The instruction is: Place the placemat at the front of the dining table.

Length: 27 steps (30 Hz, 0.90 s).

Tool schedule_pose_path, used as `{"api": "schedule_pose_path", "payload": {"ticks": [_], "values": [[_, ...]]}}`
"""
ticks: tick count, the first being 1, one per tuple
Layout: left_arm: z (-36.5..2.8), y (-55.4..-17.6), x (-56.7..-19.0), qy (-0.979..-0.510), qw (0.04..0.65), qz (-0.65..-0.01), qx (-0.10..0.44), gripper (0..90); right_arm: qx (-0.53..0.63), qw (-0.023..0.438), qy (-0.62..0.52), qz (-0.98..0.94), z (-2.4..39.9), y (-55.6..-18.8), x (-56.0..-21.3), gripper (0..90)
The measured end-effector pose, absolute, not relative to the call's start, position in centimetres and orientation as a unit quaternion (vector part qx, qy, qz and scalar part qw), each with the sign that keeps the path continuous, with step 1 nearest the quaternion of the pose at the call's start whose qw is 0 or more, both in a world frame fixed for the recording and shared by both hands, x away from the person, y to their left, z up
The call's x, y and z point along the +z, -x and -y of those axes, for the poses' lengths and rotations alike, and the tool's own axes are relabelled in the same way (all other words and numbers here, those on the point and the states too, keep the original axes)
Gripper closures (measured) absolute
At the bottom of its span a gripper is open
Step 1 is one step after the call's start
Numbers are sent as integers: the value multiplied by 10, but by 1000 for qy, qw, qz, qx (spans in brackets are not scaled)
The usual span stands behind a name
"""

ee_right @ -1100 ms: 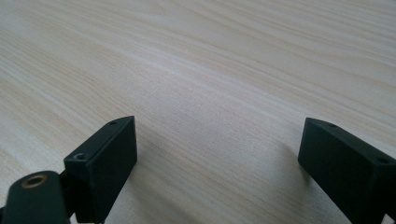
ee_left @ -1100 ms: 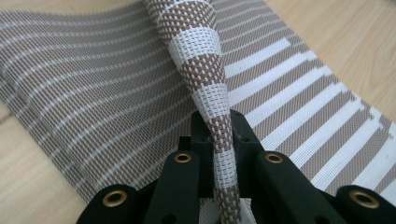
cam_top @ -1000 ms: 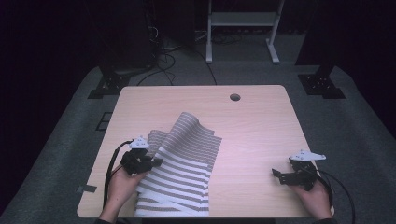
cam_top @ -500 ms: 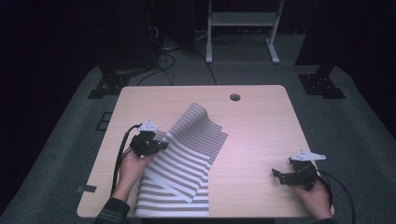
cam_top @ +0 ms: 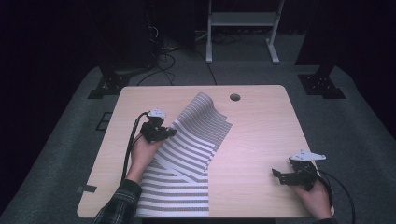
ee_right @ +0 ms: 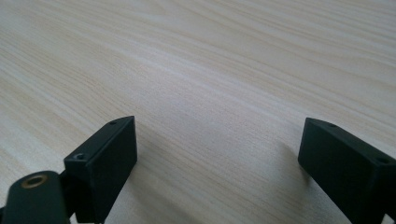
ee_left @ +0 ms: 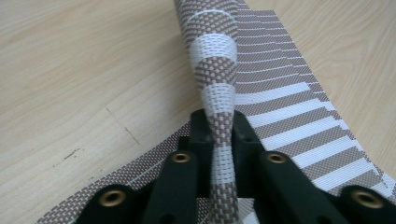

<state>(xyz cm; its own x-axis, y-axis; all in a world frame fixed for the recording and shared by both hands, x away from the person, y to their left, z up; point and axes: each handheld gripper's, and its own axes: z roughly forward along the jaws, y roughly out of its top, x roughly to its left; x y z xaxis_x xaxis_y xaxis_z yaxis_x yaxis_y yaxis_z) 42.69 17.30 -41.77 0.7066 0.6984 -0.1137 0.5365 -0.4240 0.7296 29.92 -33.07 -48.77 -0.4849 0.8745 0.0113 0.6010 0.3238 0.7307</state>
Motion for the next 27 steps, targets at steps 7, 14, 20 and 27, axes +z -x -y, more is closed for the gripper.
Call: {"api": "schedule_pose_path", "payload": {"ticks": [7, 14, 20, 27], "values": [[-190, -418, -412, -825, 403, -381, 113, 421, 346, 198, -467, -789, 331, -299, -488, 105], [-202, -388, -411, -834, 401, -364, 105, 388, 346, 197, -465, -791, 331, -298, -488, 105], [-201, -355, -408, -839, 405, -347, 108, 411, 346, 196, -464, -791, 331, -298, -488, 105], [-213, -332, -410, -836, 397, -352, 141, 401, 347, 196, -463, -792, 330, -298, -488, 105]]}}
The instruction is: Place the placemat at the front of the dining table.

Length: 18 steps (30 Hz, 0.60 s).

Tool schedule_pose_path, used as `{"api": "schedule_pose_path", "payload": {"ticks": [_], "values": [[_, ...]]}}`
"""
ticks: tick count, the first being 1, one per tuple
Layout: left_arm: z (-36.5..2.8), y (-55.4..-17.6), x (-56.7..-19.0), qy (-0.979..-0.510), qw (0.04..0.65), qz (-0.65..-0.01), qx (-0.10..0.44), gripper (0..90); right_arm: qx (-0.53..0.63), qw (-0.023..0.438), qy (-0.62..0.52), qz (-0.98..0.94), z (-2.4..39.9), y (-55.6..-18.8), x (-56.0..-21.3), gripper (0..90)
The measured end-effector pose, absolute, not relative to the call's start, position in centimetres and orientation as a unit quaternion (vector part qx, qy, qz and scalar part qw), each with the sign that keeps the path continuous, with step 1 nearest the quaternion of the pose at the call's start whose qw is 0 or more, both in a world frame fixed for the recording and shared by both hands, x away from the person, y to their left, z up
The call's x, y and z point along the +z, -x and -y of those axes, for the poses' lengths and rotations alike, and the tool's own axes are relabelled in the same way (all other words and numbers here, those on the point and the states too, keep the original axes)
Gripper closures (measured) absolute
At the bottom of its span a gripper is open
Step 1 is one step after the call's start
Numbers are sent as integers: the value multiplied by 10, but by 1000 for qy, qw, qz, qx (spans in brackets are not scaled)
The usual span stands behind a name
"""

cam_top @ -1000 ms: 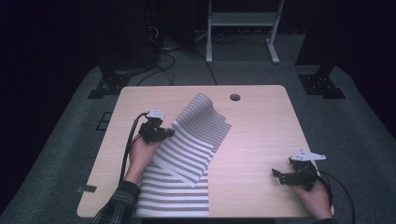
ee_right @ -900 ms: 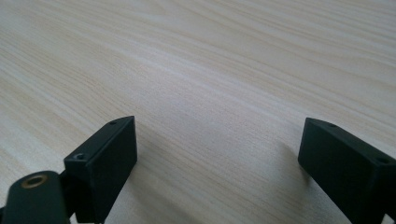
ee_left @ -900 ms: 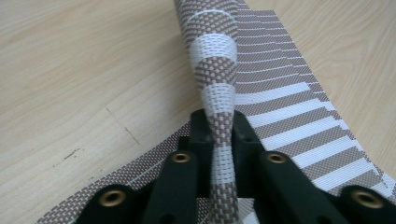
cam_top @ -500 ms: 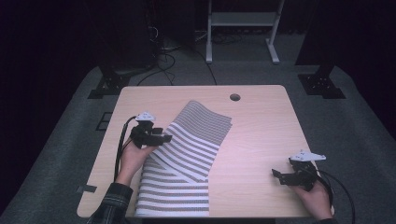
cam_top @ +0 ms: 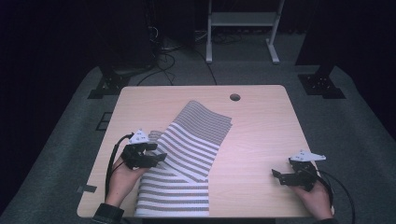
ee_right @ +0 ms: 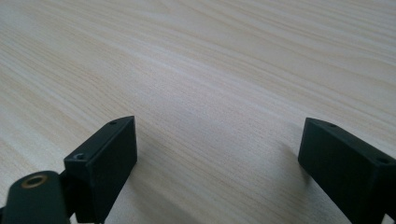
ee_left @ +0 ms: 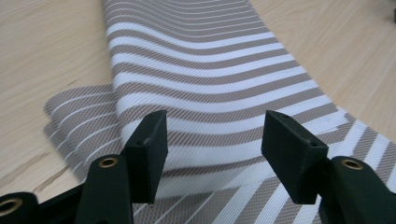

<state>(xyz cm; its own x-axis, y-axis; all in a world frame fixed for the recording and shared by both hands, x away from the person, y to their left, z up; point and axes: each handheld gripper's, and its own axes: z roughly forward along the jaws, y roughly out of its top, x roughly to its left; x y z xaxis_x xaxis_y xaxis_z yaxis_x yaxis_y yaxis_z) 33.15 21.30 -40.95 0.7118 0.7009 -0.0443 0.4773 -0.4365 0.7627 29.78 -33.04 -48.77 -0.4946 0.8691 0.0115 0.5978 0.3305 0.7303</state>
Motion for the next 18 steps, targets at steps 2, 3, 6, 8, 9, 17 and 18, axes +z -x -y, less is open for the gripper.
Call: {"api": "schedule_pose_path", "payload": {"ticks": [2, 3, 6, 8, 9, 17, 18], "values": [[-219, -334, -412, -832, 393, -364, 143, 393, 347, 195, -463, -792, 330, -298, -488, 105], [-222, -336, -413, -831, 390, -368, 146, 390, 347, 195, -463, -792, 330, -298, -488, 105], [-226, -343, -417, -833, 378, -376, 148, 390, 347, 195, -464, -791, 330, -298, -488, 105], [-228, -349, -421, -834, 371, -382, 145, 390, 346, 196, -464, -791, 330, -298, -488, 105], [-229, -351, -423, -834, 369, -385, 141, 390, 346, 196, -464, -791, 330, -298, -488, 105], [-231, -358, -431, -840, 361, -391, 105, 567, 346, 196, -464, -791, 330, -298, -488, 105], [-230, -358, -431, -841, 360, -391, 105, 616, 346, 196, -465, -791, 330, -298, -488, 105]]}}
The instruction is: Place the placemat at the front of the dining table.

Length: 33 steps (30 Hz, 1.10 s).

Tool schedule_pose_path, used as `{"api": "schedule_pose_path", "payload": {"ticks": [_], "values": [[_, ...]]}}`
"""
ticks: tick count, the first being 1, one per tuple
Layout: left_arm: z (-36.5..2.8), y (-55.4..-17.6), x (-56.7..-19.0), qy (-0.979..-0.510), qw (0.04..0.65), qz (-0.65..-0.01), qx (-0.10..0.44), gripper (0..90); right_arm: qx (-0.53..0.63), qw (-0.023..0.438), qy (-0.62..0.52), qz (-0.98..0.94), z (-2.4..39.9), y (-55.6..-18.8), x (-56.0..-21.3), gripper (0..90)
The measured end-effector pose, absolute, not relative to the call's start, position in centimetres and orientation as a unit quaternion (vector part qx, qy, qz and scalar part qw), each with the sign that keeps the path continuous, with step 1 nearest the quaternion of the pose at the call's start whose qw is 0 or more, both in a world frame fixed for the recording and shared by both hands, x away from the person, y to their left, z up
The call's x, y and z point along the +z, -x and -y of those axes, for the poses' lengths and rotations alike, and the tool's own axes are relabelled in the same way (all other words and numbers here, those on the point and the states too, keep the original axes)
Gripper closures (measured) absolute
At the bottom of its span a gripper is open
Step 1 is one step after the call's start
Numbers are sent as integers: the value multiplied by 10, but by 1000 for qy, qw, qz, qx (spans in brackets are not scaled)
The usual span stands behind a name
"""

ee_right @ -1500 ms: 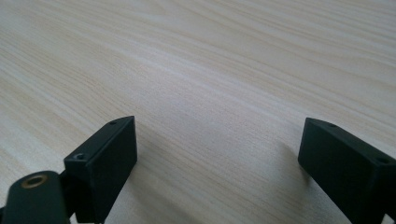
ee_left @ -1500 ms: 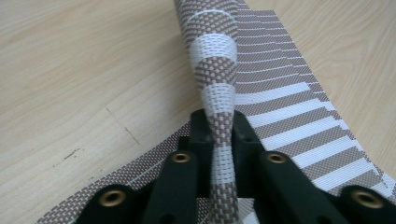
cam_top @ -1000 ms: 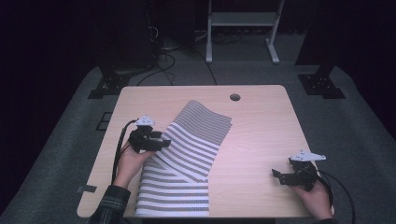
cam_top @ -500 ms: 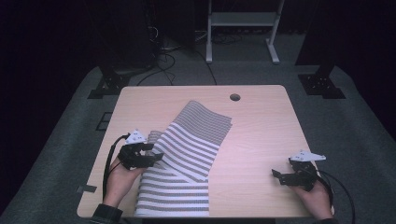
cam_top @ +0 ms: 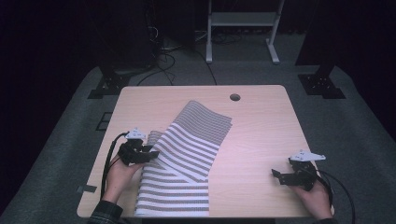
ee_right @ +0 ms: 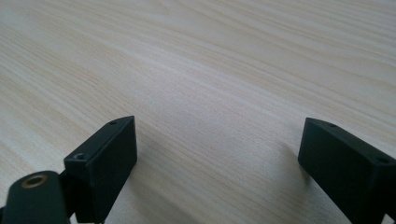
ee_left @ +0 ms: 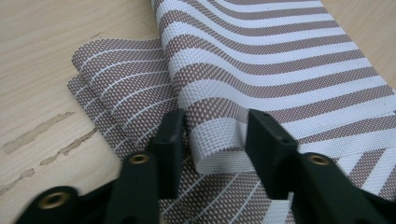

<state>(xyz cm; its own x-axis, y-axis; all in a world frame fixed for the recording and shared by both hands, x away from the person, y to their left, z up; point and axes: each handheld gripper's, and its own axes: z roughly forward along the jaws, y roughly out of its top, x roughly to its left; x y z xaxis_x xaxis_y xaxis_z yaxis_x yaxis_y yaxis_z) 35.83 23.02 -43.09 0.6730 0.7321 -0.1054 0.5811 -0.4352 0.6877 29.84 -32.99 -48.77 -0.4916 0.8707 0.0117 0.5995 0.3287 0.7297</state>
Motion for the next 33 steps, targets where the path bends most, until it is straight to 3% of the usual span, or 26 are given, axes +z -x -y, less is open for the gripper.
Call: {"api": "schedule_pose_path", "payload": {"ticks": [3, 6, 16, 33], "values": [[-227, -359, -427, -842, 363, -386, 105, 785, 346, 196, -465, -791, 330, -298, -488, 105], [-222, -362, -425, -843, 362, -384, 106, 858, 346, 196, -464, -791, 330, -298, -488, 105], [-201, -389, -420, -845, 367, -372, 113, 877, 346, 197, -464, -791, 330, -299, -488, 105], [-119, -460, -417, -857, 358, -348, 125, 876, 346, 196, -466, -790, 330, -300, -488, 105]]}}
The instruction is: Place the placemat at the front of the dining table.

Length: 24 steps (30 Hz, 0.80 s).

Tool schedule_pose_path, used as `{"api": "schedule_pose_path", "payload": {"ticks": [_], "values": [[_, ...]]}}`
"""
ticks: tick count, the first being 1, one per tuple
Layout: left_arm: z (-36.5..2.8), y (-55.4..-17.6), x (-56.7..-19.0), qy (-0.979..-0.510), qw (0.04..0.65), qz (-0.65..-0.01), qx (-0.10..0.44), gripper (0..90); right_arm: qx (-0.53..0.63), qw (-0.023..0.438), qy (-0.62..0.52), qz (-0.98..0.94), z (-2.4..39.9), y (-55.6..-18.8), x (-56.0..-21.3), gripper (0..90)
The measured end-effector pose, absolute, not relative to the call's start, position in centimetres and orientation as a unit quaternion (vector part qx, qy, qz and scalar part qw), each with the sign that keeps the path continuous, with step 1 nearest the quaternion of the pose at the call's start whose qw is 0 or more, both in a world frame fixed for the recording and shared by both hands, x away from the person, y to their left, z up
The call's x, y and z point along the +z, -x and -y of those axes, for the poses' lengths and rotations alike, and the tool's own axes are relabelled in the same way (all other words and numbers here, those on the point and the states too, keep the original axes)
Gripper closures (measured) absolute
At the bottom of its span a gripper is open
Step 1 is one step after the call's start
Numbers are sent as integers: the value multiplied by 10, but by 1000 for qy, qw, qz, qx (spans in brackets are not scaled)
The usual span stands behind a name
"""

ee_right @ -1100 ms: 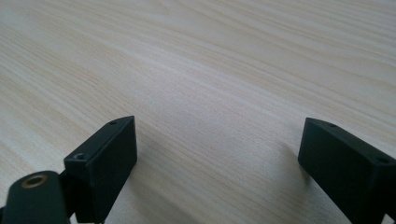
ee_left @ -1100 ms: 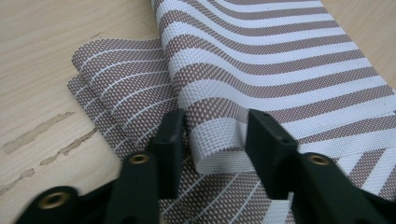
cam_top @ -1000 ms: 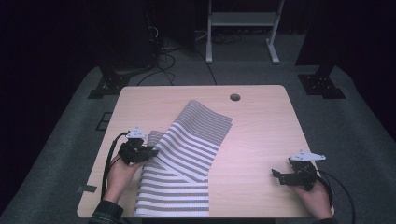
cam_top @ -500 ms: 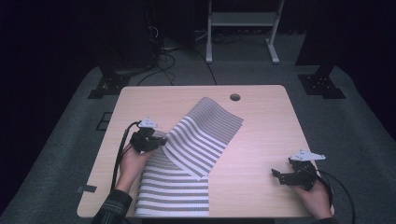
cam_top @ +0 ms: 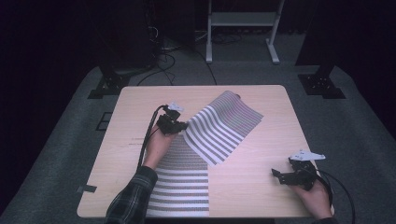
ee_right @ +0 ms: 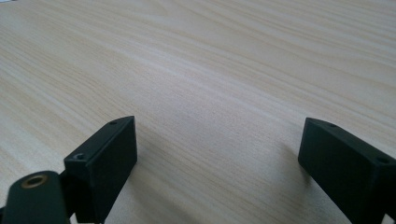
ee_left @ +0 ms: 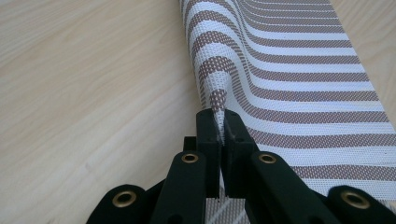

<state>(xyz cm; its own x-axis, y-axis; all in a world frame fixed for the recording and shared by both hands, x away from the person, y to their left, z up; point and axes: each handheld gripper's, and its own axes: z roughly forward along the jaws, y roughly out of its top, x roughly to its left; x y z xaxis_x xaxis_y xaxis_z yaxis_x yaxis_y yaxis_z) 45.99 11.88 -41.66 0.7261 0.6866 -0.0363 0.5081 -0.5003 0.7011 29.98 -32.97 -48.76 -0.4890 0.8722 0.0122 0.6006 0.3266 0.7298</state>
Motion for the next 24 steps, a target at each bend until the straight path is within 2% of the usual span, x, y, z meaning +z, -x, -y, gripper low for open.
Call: {"api": "schedule_pose_path", "payload": {"ticks": [3, 8, 9, 11, 15, 19, 24], "values": [[-114, -467, -421, -854, 366, -350, 119, 844, 346, 196, -466, -790, 330, -300, -488, 105], [-123, -465, -419, -841, 385, -365, 103, 529, 346, 197, -466, -790, 330, -300, -488, 104], [-127, -463, -417, -839, 391, -365, 100, 502, 346, 197, -466, -790, 330, -300, -488, 104], [-135, -457, -414, -839, 392, -366, 92, 385, 346, 196, -465, -791, 331, -299, -488, 104], [-148, -435, -407, -843, 399, -349, 92, 210, 348, 194, -457, -795, 332, -297, -488, 105], [-155, -405, -406, -851, 402, -323, 101, 109, 355, 181, -455, -796, 332, -296, -486, 131], [-167, -372, -413, -845, 419, -320, 91, 42, 360, 173, -454, -797, 329, -295, -484, 131]]}}
